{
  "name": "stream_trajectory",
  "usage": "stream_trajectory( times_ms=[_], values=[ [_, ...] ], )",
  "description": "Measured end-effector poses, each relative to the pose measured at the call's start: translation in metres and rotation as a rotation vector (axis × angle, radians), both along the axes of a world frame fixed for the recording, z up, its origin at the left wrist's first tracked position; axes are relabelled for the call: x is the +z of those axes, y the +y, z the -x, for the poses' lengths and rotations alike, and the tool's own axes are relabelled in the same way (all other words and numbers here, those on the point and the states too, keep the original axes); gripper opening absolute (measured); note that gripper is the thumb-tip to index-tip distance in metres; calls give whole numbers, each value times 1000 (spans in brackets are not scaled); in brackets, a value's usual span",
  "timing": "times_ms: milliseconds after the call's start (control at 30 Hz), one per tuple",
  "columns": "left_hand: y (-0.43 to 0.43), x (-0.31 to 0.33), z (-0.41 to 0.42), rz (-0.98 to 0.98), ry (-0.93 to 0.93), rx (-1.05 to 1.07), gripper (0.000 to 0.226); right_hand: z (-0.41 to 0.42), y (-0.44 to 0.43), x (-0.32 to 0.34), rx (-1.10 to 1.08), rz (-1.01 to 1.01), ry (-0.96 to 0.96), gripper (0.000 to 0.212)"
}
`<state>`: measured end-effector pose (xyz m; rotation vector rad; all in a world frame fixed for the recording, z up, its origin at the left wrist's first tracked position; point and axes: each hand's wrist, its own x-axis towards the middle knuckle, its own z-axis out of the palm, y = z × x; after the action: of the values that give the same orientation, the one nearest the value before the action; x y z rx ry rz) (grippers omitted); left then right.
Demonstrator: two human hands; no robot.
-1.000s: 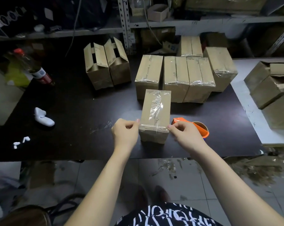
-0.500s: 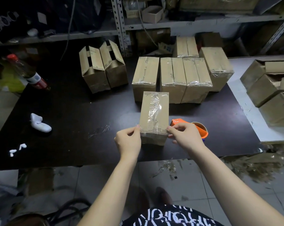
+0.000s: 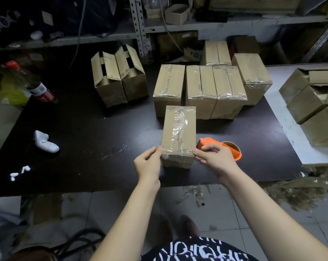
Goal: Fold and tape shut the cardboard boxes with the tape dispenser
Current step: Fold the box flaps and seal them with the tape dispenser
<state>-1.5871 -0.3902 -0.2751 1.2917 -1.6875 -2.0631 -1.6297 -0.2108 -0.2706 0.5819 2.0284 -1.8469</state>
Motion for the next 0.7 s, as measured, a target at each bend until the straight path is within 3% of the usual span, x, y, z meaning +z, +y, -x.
stream_trajectory(
  times_ms=[100, 200, 300, 433, 533, 700],
  values=[
    [-5, -5, 4, -194, -9, 11, 29, -3, 2, -9, -17, 128, -80, 9],
    [-6, -4, 7, -264, -11, 19, 20, -6, 2, -13, -44, 234, -173, 15],
    [-2, -8, 2, -197, -65, 4, 21, -4, 1, -14, -132, 469, -339, 19],
    [-9, -15, -7, 2, 40, -48, 20, -5, -2, -18, -246, 748, -428, 18],
    [-23, -9, -7, 96, 123, -99, 28, -11, -1, -25, -129, 616, -313, 29],
    [-33, -11, -12, 282, 225, -297, 24, -23, 0, -23, -67, 64, 86, 16]
  ],
)
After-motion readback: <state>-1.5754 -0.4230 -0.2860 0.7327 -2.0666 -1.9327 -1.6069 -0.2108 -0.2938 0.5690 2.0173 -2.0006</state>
